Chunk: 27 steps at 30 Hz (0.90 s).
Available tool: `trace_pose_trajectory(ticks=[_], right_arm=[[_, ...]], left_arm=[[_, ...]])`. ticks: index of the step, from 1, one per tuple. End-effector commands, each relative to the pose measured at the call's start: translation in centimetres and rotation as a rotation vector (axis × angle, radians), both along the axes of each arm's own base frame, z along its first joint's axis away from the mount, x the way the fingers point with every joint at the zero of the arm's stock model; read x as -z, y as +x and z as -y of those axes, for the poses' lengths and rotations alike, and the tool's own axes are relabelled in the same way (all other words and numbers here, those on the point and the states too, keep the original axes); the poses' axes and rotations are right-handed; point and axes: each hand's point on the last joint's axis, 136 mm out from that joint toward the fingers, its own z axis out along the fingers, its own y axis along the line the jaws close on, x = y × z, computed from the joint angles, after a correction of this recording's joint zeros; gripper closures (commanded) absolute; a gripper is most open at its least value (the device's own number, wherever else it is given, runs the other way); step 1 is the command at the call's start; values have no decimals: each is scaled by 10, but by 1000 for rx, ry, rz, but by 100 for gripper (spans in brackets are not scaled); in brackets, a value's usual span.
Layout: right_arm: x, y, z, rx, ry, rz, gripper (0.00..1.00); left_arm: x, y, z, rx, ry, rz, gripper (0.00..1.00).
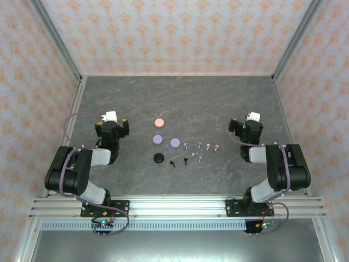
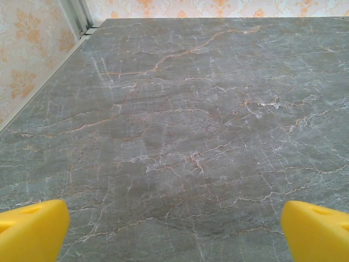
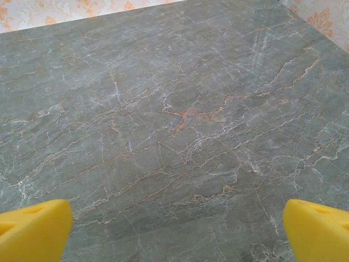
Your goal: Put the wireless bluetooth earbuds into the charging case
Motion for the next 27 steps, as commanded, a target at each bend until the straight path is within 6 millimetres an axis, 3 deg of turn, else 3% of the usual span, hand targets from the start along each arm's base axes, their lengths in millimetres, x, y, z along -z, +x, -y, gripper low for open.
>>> trace_pose_trajectory(ticks=[1, 21, 24, 27], right_arm=[[-11, 5, 1, 15, -3, 31, 1], [-11, 5, 1, 16, -2, 31, 1], [-15, 5, 9, 62, 0, 33, 1], [-33, 3, 12, 77, 1, 12, 1]], left_arm=[[-10, 4, -2, -8, -9, 31, 0], [-10, 5, -1, -5, -10, 33, 0], [-22, 6, 0, -1, -8, 13, 0], [-46, -3, 0, -4, -9, 29, 0]])
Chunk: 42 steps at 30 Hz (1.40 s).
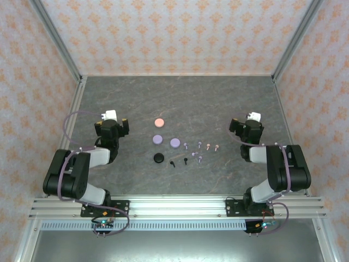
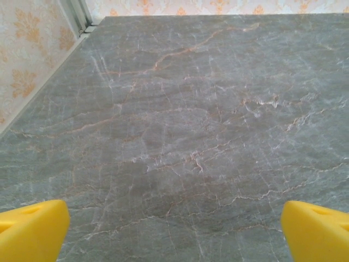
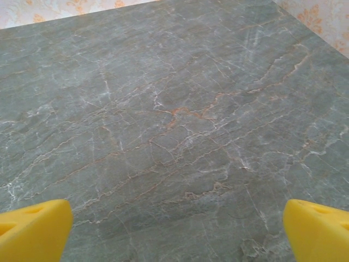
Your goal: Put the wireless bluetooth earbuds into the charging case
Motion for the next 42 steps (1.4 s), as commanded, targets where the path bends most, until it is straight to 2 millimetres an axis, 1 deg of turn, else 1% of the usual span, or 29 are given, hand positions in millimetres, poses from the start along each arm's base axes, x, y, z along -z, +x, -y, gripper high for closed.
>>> trace_pose_trajectory(ticks=[1, 3, 5, 8, 9, 11, 12, 14, 16, 19, 21, 23, 24, 25, 28, 29, 31, 34, 37, 42], right_arm=[[-40, 4, 4, 31, 10, 27, 1], [-52, 0, -2, 9, 45, 6, 1], [-65, -6, -11, -25, 94, -31, 1], [-76, -18, -28, -68, 196, -115, 1], [-75, -21, -37, -100, 231, -152, 1], [-84, -34, -56, -156, 287, -206, 1], [-86, -39, -64, -175, 298, -236, 1], [-86, -51, -92, -263, 318, -315, 1], [-85, -61, -116, -320, 335, -385, 1], [-77, -76, -157, -415, 283, -479, 0], [-71, -84, -184, -465, 234, -530, 1], [-60, -90, -212, -523, 191, -591, 4], [-56, -92, -224, -546, 165, -612, 4], [-47, -94, -237, -572, 132, -642, 5], [-28, -98, -274, -643, 44, -701, 8], [-22, -98, -283, -657, 18, -718, 9], [-13, -96, -300, -690, -24, -733, 10], [-2, -91, -316, -722, -87, -751, 12], [14, -87, -325, -739, -134, -793, 16], [29, -80, -336, -756, -161, -825, 21]], left_arm=[[-43, -7, -3, -24, -24, 59, 0], [-63, -17, -5, -56, -77, 61, 0], [-78, -27, 0, -64, -155, 32, 0], [-85, -40, 14, -51, -310, -12, 0], [-85, -43, 20, -39, -364, -28, 0], [-80, -49, 37, -4, -483, -67, 0], [-75, -51, 45, 8, -537, -88, 0], [-63, -56, 66, 46, -661, -125, 0], [-50, -61, 84, 70, -734, -153, 0], [-34, -71, 105, 103, -763, -193, 0], [-27, -77, 112, 108, -741, -212, 0], [-23, -80, 114, 105, -726, -218, 0], [-21, -80, 115, 108, -723, -222, 0], [-21, -81, 115, 109, -717, -220, 0], [-20, -84, 111, 98, -684, -218, 0], [-20, -85, 109, 92, -671, -218, 0], [-21, -86, 107, 90, -657, -217, 0], [-21, -90, 104, 87, -650, -214, 0], [-22, -92, 103, 86, -649, -207, 0], [-23, -95, 100, 78, -645, -199, 0]])
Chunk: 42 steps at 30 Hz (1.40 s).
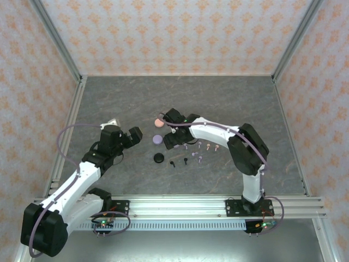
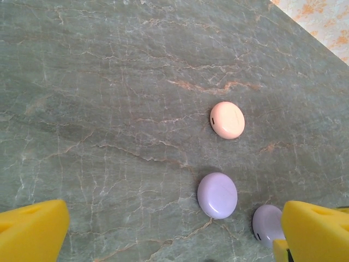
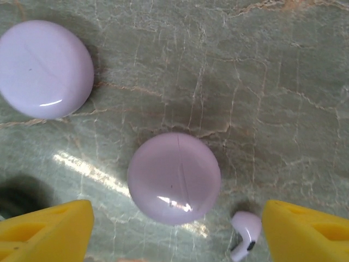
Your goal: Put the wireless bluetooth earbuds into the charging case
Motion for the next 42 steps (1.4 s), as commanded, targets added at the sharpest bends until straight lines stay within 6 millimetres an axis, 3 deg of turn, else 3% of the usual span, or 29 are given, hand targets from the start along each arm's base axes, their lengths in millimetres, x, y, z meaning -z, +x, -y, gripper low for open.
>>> trace_pose_trajectory(ticks=[1, 9, 16, 23, 29, 35, 42], right_arm=[[6, 2, 3, -26, -66, -7, 22], [27, 8, -2, -30, -102, -29, 30], [37, 3, 6, -27, -137, -45, 35], [34, -1, 7, -34, -126, -49, 47], [-2, 7, 8, -49, -58, 85, 53], [-62, 12, 8, -152, 45, 294, 53], [-134, -5, 12, -311, 211, 570, 53]], left_arm=[[6, -8, -6, -20, 35, -17, 0], [6, -8, -7, -26, 38, -17, 0], [5, -7, -7, -26, 37, -15, 0], [3, -5, -3, -6, 33, -12, 0], [-13, 2, 16, 109, 21, -14, 0], [-45, 10, 61, 355, -60, -16, 0], [-85, 16, 101, 550, -188, 33, 1]])
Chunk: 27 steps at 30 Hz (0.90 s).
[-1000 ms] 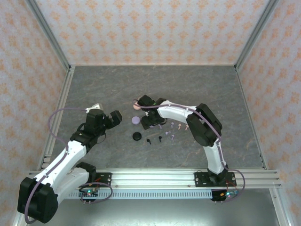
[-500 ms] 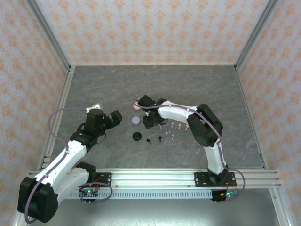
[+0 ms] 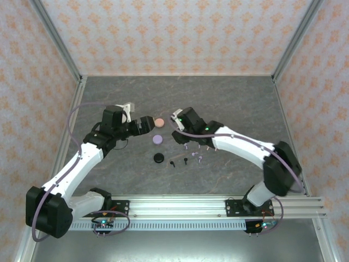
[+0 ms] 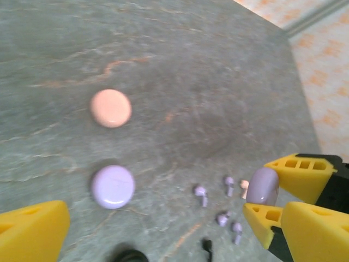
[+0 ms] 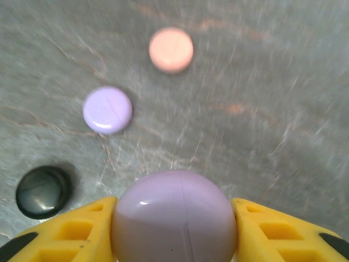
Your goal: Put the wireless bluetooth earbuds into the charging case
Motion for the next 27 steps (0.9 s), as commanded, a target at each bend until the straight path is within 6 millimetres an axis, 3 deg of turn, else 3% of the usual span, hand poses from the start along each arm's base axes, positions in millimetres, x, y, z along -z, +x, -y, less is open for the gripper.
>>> trace_pose_trajectory(ticks=[1, 5, 11, 19, 27], right_arm=[[-39, -4, -7, -126, 74, 194, 53], [-63, -19, -3, -224, 125, 321, 53], [-79, -27, 0, -275, 144, 416, 53], [-87, -30, -5, -320, 152, 449, 53], [-85, -29, -8, -322, 159, 434, 53]], left_arm=[[-21, -9, 29, 164, -83, 17, 1], [-38, -10, 48, 244, -184, 25, 3], [-53, -19, 76, 353, -232, 34, 3], [-54, -20, 107, 411, -257, -4, 6], [-47, -19, 127, 462, -271, -23, 19]])
